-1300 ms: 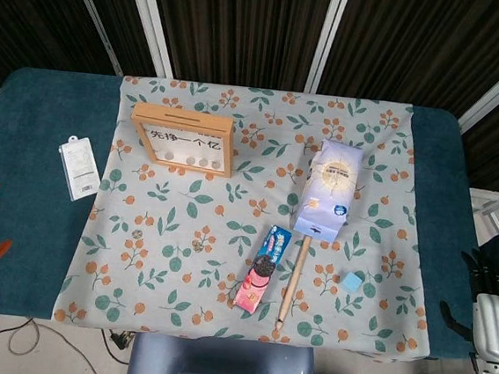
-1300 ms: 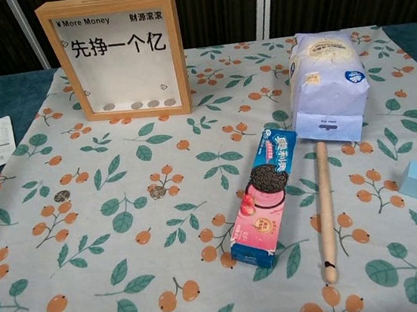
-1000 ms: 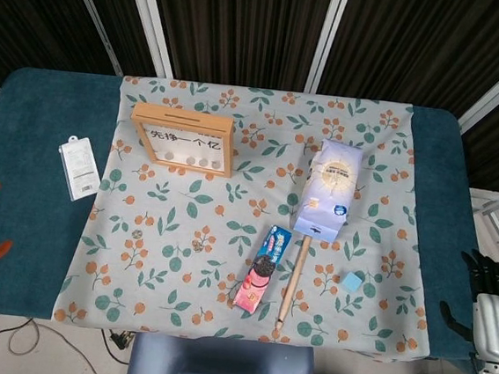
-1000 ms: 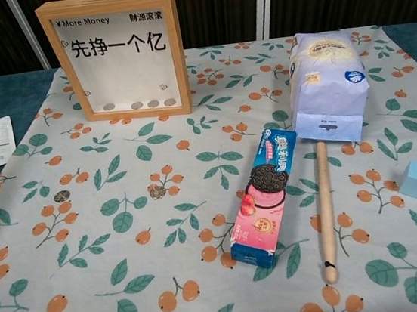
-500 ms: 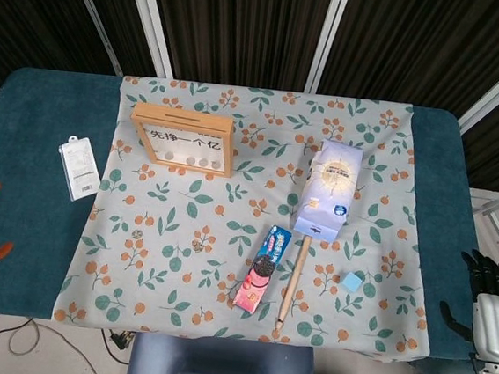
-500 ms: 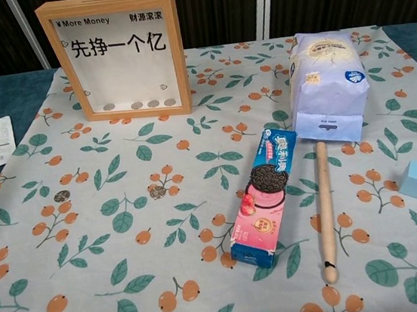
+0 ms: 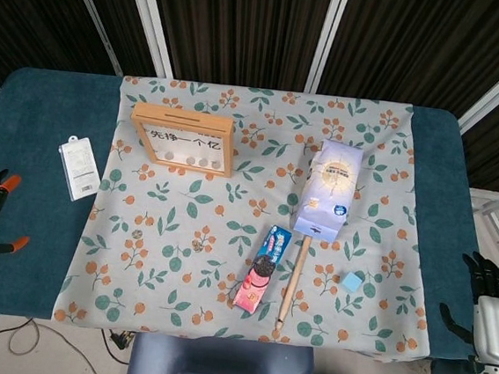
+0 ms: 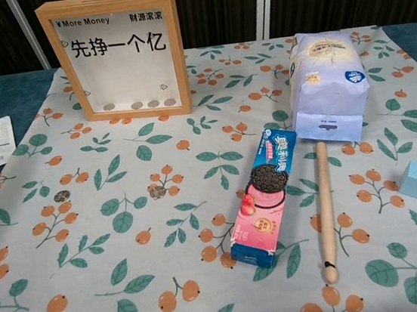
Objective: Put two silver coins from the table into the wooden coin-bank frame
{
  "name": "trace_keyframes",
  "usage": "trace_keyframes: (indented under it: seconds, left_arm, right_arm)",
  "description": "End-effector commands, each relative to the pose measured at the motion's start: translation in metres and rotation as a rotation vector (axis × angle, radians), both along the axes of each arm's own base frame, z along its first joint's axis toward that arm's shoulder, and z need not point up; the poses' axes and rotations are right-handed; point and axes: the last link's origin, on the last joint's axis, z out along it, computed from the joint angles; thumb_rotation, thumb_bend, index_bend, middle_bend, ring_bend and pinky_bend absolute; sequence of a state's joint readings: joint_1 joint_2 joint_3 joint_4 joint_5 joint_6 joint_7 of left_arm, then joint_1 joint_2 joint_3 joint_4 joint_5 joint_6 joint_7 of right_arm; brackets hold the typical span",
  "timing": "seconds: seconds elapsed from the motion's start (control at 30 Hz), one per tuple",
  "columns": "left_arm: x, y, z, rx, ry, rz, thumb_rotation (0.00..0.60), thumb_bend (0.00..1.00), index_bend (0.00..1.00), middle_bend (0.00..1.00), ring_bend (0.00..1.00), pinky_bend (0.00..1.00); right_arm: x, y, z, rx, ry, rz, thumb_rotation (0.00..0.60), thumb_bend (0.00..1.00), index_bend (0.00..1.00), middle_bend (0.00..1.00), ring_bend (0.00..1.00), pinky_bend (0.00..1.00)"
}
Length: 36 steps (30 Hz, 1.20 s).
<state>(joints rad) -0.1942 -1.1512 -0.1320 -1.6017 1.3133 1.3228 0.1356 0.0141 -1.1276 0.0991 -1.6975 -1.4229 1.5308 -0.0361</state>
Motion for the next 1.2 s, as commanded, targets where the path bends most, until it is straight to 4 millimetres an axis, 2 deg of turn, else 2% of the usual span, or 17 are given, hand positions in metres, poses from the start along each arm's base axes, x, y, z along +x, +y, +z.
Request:
trace_keyframes:
  seconds: [0.03,0.2,0.43,0.67,1.2]
  left_arm:
    - [0.021,0.035,-0.017,-0.080,-0.018,-0.031,0.600,0.07,0.12,0.00,0.00,0.00]
    - [0.043,0.067,-0.045,-0.219,0.019,-0.067,0.600,0.07,0.12,0.00,0.00,0.00]
    - [0.063,0.086,-0.086,-0.329,0.049,-0.111,0.600,0.04,0.12,0.00,0.00,0.00]
    - [0.069,0.095,-0.115,-0.363,0.078,-0.130,0.600,0.04,0.12,0.00,0.00,0.00]
    - [0.076,0.098,-0.149,-0.382,0.177,-0.180,0.600,0.04,0.12,0.00,0.00,0.00]
  right_arm:
    - [0.000,0.000,0.001,-0.003,-0.001,-0.003,0.600,0.37,0.11,0.09,0.05,0.00]
    - [-0.001,0.000,0.001,-0.005,-0.001,-0.006,0.600,0.37,0.11,0.09,0.05,0.00]
    - [-0.001,0.001,0.002,-0.015,-0.006,-0.013,0.600,0.37,0.11,0.09,0.05,0.00]
    - [-0.001,0.002,0.001,-0.013,-0.003,-0.018,0.600,0.37,0.11,0.09,0.05,0.00]
    - [-0.003,0.002,0.003,-0.021,-0.003,-0.035,0.600,0.37,0.11,0.09,0.05,0.00]
